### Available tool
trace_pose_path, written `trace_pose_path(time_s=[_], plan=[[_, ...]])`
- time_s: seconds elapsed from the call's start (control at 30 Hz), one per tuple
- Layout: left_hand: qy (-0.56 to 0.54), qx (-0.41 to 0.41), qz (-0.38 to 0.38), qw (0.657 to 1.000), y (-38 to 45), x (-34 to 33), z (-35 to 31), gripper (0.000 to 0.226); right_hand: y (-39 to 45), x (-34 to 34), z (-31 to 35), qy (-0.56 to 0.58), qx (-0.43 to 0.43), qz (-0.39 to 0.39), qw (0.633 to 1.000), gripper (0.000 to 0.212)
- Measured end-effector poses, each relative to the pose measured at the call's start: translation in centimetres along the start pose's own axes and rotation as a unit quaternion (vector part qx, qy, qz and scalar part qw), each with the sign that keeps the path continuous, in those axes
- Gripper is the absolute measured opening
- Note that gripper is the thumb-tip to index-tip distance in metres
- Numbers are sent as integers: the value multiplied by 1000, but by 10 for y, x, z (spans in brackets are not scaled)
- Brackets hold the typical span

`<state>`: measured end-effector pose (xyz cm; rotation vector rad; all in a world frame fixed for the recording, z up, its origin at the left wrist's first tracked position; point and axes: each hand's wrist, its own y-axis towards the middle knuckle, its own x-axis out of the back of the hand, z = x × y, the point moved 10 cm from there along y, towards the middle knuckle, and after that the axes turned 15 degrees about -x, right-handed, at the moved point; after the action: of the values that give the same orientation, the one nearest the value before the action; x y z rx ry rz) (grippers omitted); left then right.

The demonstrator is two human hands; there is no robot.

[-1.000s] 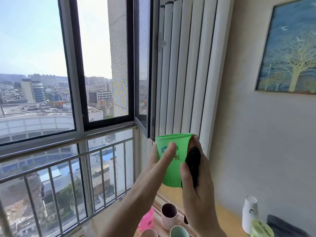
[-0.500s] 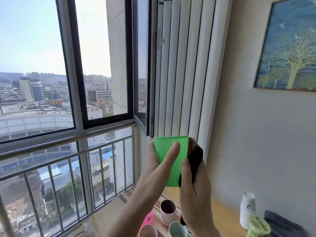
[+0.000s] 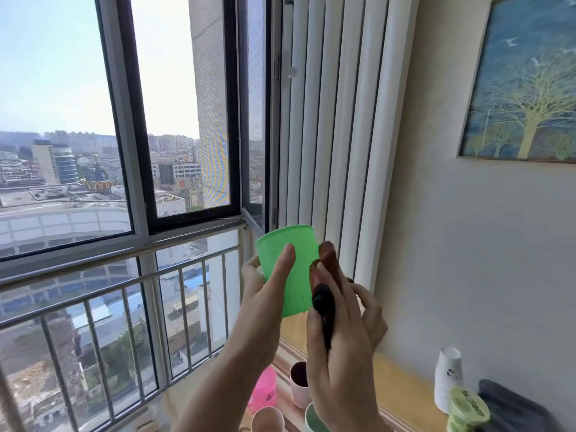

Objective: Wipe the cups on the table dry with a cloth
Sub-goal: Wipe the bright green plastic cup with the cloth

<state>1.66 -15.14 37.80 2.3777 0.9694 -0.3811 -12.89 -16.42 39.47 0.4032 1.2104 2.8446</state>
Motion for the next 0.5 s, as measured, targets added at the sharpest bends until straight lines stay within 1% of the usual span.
trace_pose_path(time_s=[0.07, 0.13, 0.2, 0.27, 0.3, 0.37, 0.4, 0.43, 0.47, 0.5], plan=[[-14, 12, 10, 1000, 1, -3, 0, 79, -1, 1, -1, -49, 30, -9, 998, 49], [-11, 30, 31, 999, -1, -8, 4, 79, 6, 5, -12, -55, 9, -11, 998, 55], [-13, 40, 42, 998, -3, -13, 8, 80, 11, 4, -19, 4, -4, 20, 1000, 57], [-10, 37, 42, 998, -2, -14, 9, 78, 12, 3, -17, 81, 2, 51, 995, 52], [-13, 38, 33, 999, -1, -12, 9, 78, 11, 5, -13, 95, 16, 50, 994, 51], [-29, 52, 7, 998, 1, -5, 13, 78, 4, 11, -7, 81, 62, 42, 994, 48], [-36, 57, -3, 998, 2, 0, 14, 76, 1, 14, -10, 89, 65, 43, 993, 44], [-38, 59, -7, 997, 4, 4, 16, 73, -1, 19, -16, 119, 35, 44, 991, 39], [-37, 58, -4, 998, 5, 8, 15, 69, 1, 25, -28, 172, -29, 45, 984, 33], [-32, 55, 3, 998, 6, 10, 15, 65, 4, 30, -41, 229, -107, 37, 967, 29]])
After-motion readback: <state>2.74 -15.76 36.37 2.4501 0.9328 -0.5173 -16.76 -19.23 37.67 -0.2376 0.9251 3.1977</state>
